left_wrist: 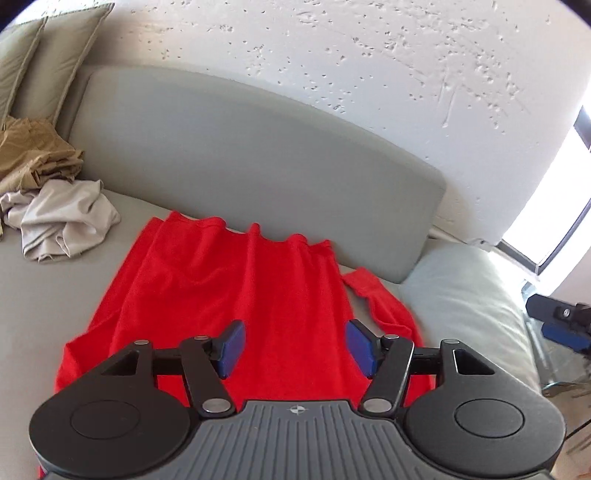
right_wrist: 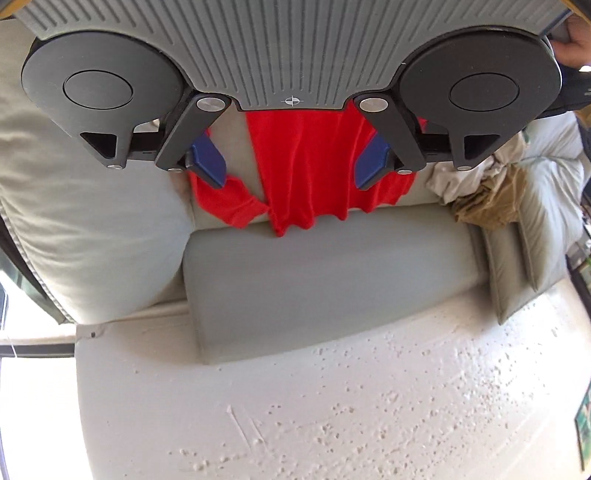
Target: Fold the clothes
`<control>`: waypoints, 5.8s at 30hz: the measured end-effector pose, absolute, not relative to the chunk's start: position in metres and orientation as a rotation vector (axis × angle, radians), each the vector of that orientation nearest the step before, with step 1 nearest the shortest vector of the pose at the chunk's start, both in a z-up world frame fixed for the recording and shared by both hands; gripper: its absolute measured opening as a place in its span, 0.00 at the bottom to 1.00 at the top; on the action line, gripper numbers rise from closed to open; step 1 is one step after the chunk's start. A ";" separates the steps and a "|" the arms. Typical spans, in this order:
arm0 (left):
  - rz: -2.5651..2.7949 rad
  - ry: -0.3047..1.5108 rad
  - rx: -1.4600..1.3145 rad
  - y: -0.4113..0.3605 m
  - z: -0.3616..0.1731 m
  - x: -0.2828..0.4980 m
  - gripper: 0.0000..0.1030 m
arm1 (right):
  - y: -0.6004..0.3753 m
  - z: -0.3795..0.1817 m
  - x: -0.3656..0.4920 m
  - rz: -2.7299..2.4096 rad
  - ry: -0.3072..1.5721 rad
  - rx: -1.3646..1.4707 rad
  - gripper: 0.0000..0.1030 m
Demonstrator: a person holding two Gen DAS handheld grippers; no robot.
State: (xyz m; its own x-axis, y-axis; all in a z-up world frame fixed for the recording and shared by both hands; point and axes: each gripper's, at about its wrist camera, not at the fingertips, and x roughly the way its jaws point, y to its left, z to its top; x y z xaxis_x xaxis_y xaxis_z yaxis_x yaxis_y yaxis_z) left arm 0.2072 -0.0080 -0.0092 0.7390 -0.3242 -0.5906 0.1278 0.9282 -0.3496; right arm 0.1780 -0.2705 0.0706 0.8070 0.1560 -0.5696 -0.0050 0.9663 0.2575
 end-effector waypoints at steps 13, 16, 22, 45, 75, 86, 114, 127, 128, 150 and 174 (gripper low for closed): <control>-0.323 0.812 -0.451 0.009 -0.098 0.281 0.44 | -0.284 -0.068 0.420 -0.016 0.831 0.136 0.50; -0.344 0.809 -0.451 0.007 -0.098 0.279 0.44 | -0.282 -0.101 0.462 -0.035 0.900 0.080 0.50; -0.375 0.786 -0.402 -0.005 -0.096 0.278 0.44 | -0.272 -0.139 0.496 -0.014 0.930 -0.091 0.70; -0.600 0.809 -0.707 -0.011 -0.094 0.259 0.44 | -0.391 0.065 0.340 -0.597 0.370 -0.155 0.06; -0.676 0.882 -0.259 -0.028 -0.029 0.081 0.52 | -0.382 0.049 0.092 -0.301 0.581 0.472 0.75; -0.376 0.965 -0.423 0.034 -0.089 -0.005 0.51 | -0.307 -0.153 0.031 -0.010 0.967 1.031 0.38; -0.107 0.754 -0.664 0.112 -0.096 -0.021 0.50 | -0.294 -0.142 0.021 0.013 0.817 0.748 0.44; 0.075 0.776 -0.815 0.134 -0.108 0.025 0.50 | -0.283 -0.162 0.032 0.098 0.860 0.982 0.44; 0.083 0.768 -0.814 0.135 -0.107 0.028 0.50 | -0.281 -0.164 0.034 0.102 0.862 1.002 0.44; 0.101 0.894 -0.550 0.134 -0.076 -0.003 0.02 | -0.276 -0.115 0.013 -0.019 0.842 0.733 0.02; 0.068 0.708 -0.570 0.161 0.015 0.032 0.36 | -0.220 0.014 -0.015 0.163 0.707 0.427 0.49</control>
State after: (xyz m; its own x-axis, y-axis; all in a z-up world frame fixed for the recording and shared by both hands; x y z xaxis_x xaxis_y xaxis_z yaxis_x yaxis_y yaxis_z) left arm 0.0315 0.1609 0.0154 0.7644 -0.1292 -0.6317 -0.2470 0.8464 -0.4719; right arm -0.0145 -0.2197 0.0138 0.7517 0.2869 -0.5938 -0.0021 0.9014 0.4329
